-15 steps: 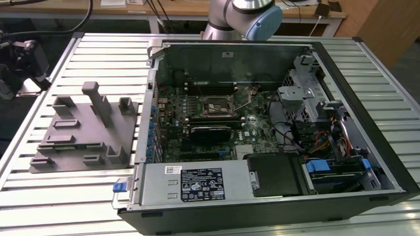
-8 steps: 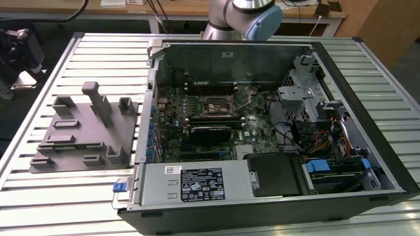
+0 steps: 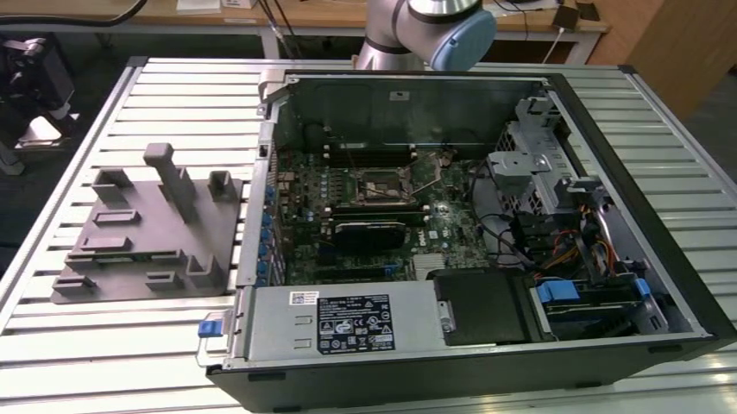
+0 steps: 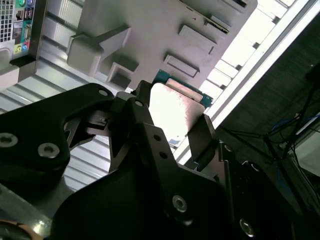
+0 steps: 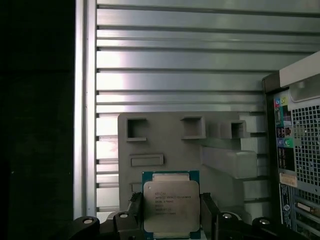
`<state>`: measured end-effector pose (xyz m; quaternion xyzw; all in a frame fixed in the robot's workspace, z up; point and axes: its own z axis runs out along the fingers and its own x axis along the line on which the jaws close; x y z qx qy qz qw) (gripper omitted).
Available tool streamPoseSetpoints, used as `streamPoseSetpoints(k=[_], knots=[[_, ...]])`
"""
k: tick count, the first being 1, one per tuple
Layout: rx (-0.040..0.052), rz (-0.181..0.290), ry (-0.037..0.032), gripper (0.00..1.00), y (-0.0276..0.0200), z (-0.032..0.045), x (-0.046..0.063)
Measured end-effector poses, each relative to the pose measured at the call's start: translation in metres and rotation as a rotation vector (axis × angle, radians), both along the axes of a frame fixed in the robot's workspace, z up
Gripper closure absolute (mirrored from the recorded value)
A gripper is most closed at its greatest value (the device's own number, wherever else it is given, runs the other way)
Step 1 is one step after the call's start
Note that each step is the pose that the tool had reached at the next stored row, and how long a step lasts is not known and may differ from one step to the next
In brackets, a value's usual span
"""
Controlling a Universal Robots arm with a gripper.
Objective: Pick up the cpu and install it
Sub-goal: 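Pick up the cpu and move it towards the insertion slot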
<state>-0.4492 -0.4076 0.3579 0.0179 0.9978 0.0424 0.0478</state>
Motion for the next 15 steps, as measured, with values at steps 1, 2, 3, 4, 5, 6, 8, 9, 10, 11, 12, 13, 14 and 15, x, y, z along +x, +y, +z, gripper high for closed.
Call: streamPoseSetpoints(k=[1, 2, 3, 4, 5, 6, 8, 9, 10, 11, 12, 13, 14, 15], knots=[[0.0001, 0.0, 0.0001, 0.45, 0.0, -0.0002, 0.005], [0.0001, 0.0, 0.0004, 0.45, 0.0, -0.0002, 0.007], [0.0001, 0.0, 0.0007, 0.45, 0.0, -0.0002, 0.01], [0.0001, 0.0, 0.0012, 0.45, -0.0001, -0.0001, 0.014], [0.0002, 0.0, 0.0016, 0.45, 0.0, -0.0002, 0.017], [0.0002, 0.0, 0.002, 0.45, -0.0001, -0.0003, 0.02], [0.0001, 0.0, 0.0031, 0.45, -0.0001, -0.0002, 0.028], [0.0002, 0.0, 0.0035, 0.45, 0.0, -0.0002, 0.031], [0.0001, 0.0, 0.004, 0.45, -0.0001, -0.0002, 0.035], [0.0001, 0.0, 0.0044, 0.45, -0.0001, -0.0002, 0.038], [0.0001, 0.0, 0.005, 0.45, -0.0001, -0.0002, 0.041], [0.0001, 0.0, 0.0055, 0.45, 0.0, -0.0002, 0.043], [0.0001, 0.0, 0.0064, 0.45, -0.0001, 0.0, 0.046], [0.0001, 0.0, 0.0074, 0.45, 0.0, 0.0005, 0.048]])
